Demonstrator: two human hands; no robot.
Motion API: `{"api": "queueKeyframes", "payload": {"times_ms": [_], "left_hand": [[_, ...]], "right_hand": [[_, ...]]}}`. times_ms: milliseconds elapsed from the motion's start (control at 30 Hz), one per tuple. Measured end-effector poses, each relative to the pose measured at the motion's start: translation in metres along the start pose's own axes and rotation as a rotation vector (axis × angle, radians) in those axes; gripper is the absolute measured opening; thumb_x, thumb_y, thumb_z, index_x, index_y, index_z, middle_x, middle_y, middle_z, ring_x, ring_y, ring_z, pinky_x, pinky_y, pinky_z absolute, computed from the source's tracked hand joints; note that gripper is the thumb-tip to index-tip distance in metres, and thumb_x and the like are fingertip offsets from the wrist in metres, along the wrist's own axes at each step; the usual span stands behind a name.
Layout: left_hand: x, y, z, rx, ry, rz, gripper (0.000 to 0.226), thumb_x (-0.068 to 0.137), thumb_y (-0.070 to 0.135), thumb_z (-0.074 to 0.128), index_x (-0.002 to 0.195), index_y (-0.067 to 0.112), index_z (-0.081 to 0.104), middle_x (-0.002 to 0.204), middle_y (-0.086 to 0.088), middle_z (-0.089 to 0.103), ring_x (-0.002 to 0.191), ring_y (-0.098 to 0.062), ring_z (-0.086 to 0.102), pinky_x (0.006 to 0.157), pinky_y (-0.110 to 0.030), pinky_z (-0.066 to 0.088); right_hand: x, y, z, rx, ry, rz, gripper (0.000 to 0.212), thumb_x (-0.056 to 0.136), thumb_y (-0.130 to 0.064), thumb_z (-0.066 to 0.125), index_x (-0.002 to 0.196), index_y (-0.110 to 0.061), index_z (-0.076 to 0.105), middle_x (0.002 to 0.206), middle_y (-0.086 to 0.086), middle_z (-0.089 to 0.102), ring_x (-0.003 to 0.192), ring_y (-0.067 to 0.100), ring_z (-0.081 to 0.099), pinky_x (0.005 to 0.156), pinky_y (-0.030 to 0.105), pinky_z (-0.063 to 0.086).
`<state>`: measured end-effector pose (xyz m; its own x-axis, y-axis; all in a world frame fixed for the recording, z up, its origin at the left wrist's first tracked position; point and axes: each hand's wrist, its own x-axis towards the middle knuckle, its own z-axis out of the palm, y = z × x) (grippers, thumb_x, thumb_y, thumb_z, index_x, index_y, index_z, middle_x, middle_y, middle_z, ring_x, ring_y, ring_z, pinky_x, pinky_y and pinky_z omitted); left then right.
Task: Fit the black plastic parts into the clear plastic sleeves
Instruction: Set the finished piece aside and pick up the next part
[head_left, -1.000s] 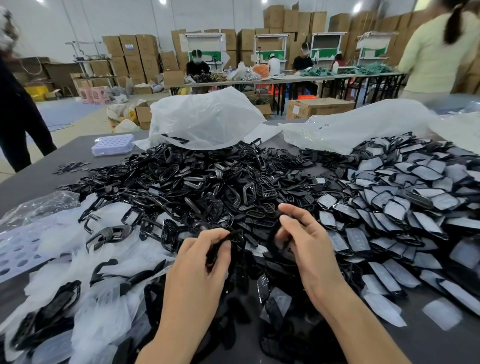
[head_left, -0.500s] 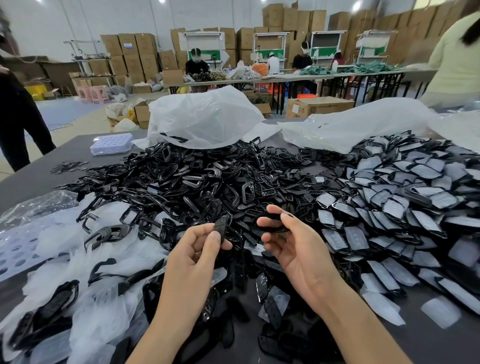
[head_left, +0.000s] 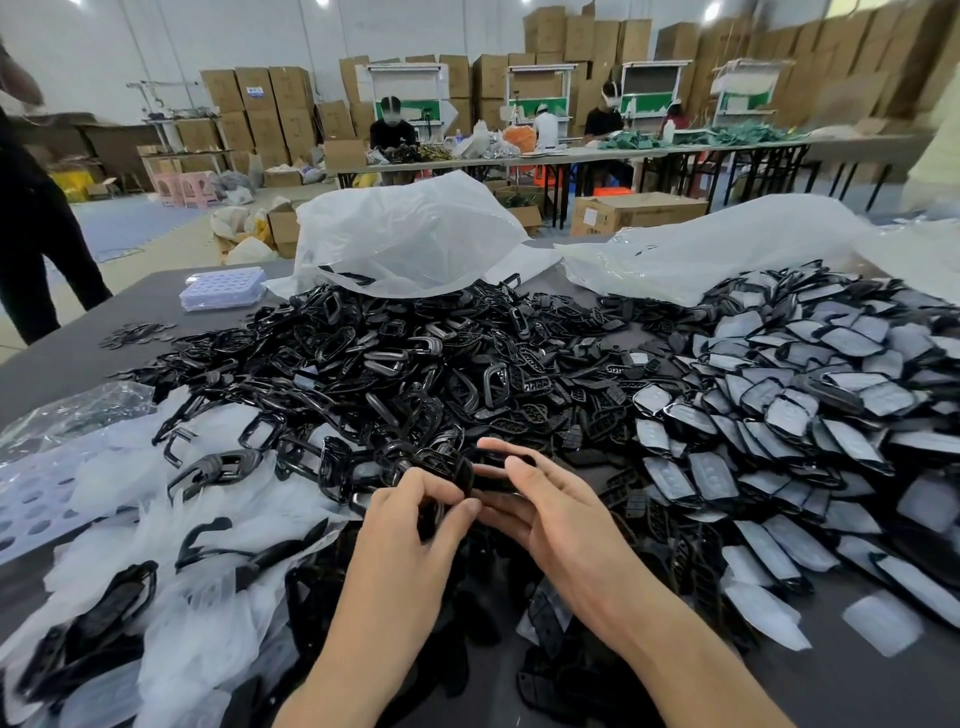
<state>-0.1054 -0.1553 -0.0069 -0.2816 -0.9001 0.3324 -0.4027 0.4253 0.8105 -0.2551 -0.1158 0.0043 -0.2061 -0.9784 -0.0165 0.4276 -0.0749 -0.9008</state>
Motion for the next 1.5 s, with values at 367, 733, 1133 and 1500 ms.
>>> {"api": "queueKeyframes", "payload": {"times_ms": [367,733,1133,1500], "left_hand": [[-0.001,0.004,-0.004,0.134,-0.065,0.085,0.026,0.093,0.052,0.046,0.117,0.058,0.038,0.078,0.018,0.063,0.071,-0.003,0.061,0.062,-0.023,0.045],[-0.001,0.006,-0.004,0.012,-0.020,0.087,0.009,0.096,0.035,0.059,0.096,0.043,0.055,0.096,0.022,0.063,0.085,-0.003,0.062,0.071,-0.025,0.051],[-0.003,0.007,-0.003,0.179,0.020,0.121,0.002,0.094,0.046,0.050,0.093,0.046,0.052,0.089,0.022,0.056,0.102,0.008,0.044,0.081,-0.009,0.036],[0.004,0.013,0.004,-0.736,0.157,-0.389,0.016,0.091,0.032,0.067,0.098,0.019,0.070,0.081,-0.003,0.075,0.075,-0.014,0.073,0.063,-0.029,0.060]], "right_hand": [[0.001,0.000,-0.002,-0.052,0.029,-0.010,0.033,0.108,-0.020,0.045,0.111,-0.028,0.078,0.118,0.006,0.075,0.100,0.028,0.075,0.082,0.028,0.059],[0.007,0.008,-0.007,-0.118,0.146,-0.050,0.034,0.106,-0.016,0.051,0.102,-0.032,0.081,0.086,-0.007,0.071,0.082,0.013,0.072,0.074,0.021,0.056],[-0.001,0.006,-0.001,-0.149,0.051,-0.025,0.029,0.106,-0.019,0.051,0.108,-0.026,0.078,0.105,0.005,0.078,0.095,0.018,0.075,0.077,0.024,0.058],[-0.003,0.009,0.006,-0.095,-0.037,-0.026,0.025,0.103,-0.009,0.055,0.116,-0.013,0.075,0.110,0.012,0.077,0.097,0.017,0.073,0.083,0.020,0.056]]}}
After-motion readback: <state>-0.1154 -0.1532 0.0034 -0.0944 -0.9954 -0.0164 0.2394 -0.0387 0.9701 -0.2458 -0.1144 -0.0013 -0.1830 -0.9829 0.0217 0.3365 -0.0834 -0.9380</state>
